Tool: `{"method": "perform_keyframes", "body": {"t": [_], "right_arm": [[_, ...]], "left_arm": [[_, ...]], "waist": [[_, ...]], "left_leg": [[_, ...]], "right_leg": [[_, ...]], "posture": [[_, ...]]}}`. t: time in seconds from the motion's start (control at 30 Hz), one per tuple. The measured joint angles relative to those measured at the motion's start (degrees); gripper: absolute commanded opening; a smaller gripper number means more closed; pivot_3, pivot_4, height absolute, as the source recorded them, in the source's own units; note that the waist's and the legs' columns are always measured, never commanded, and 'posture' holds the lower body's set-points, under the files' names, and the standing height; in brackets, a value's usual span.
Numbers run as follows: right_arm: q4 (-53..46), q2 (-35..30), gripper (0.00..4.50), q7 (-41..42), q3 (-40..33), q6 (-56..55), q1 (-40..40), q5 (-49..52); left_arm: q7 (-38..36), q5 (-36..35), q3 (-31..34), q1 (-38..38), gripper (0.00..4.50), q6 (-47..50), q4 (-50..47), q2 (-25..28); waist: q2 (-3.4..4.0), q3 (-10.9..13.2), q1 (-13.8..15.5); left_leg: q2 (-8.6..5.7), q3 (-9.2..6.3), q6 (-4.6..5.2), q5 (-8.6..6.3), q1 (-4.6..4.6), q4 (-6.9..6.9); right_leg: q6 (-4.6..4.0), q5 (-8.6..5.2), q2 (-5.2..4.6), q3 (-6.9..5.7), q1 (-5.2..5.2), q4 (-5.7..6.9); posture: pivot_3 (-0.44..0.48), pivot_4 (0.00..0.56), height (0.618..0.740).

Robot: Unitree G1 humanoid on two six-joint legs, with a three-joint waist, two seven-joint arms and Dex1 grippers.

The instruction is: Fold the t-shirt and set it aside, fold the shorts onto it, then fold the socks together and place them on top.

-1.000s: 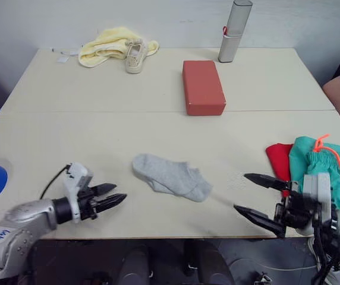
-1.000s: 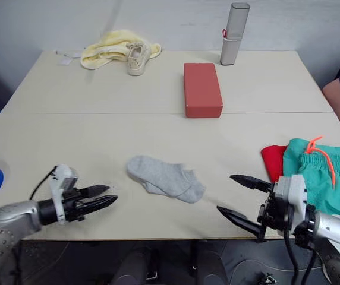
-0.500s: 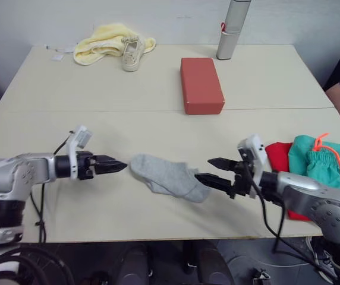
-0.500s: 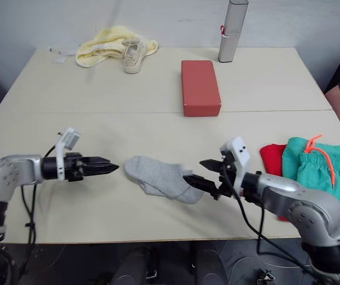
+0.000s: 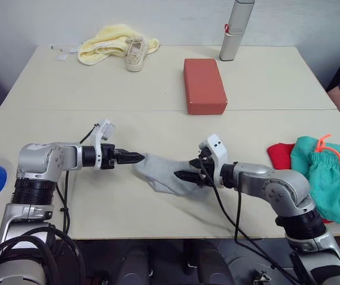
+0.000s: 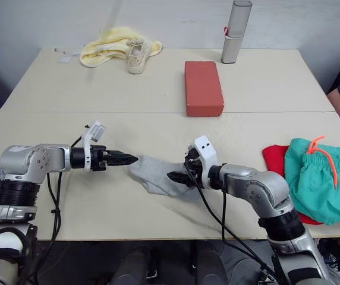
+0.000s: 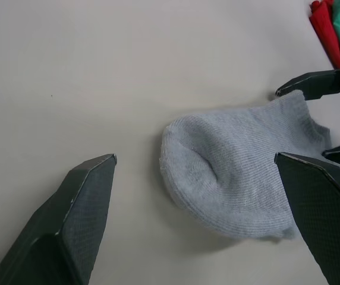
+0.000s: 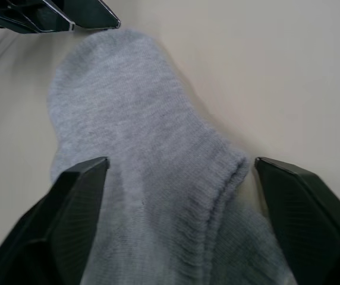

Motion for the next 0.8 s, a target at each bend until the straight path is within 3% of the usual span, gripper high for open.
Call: {"method": "perform_keyframes", "body": {"t": [0.27,0.4,0.43,0.6,0.8], "right_arm": [[0.0,0.6,0.07,2.7,-0.2,0.7,-0.2,-2.3],[0.0,1.0,0.0,4.8,-0.2,0.1,-0.2,-3.2],[0.0,1.1,0.0,5.3,-0.2,-0.1,-0.2,-3.6],[0.0,1.6,0.0,6.5,-0.7,-0.4,-0.4,-3.9],[-0.4,1.8,0.0,6.5,-8.5,5.1,-3.4,0.5]], "left_arm": [[0.3,2.7,-0.8,0.7,1.41,-2.7,0.0,-2.0],[0.1,3.8,-0.9,2.3,0.14,-5.4,0.0,-3.3],[0.1,4.0,-0.7,2.5,0.04,-5.9,0.1,-3.5],[-0.7,3.0,0.9,3.6,0.04,-6.2,0.1,-4.6],[-1.2,-1.6,4.3,5.3,0.04,-1.4,-6.5,-4.5]], "waist": [[0.0,0.0,-0.2],[0.0,0.0,-0.2],[0.0,0.0,-0.2],[0.0,0.0,-0.3],[0.0,0.0,-0.4]], "left_leg": [[0.01,0.03,0.01,0.0,0.0,-0.02],[0.01,0.03,0.01,0.0,0.01,-0.02],[0.01,0.02,0.01,0.0,0.0,-0.02],[0.02,0.03,0.01,0.0,-0.01,-0.02],[0.05,0.01,-0.01,0.0,-0.04,-0.09]], "right_leg": [[0.01,0.01,0.01,0.01,-0.01,-0.02],[0.02,0.01,0.02,0.01,-0.01,-0.02],[0.01,0.01,0.01,0.01,-0.01,-0.02],[0.01,0.01,0.02,0.01,-0.02,-0.01],[0.01,0.01,0.02,0.02,-0.07,-0.02]], "posture": [[0.0,0.15,0.74],[0.0,0.15,0.74],[0.0,0.15,0.74],[0.0,0.15,0.74],[0.0,0.15,0.74]]}}
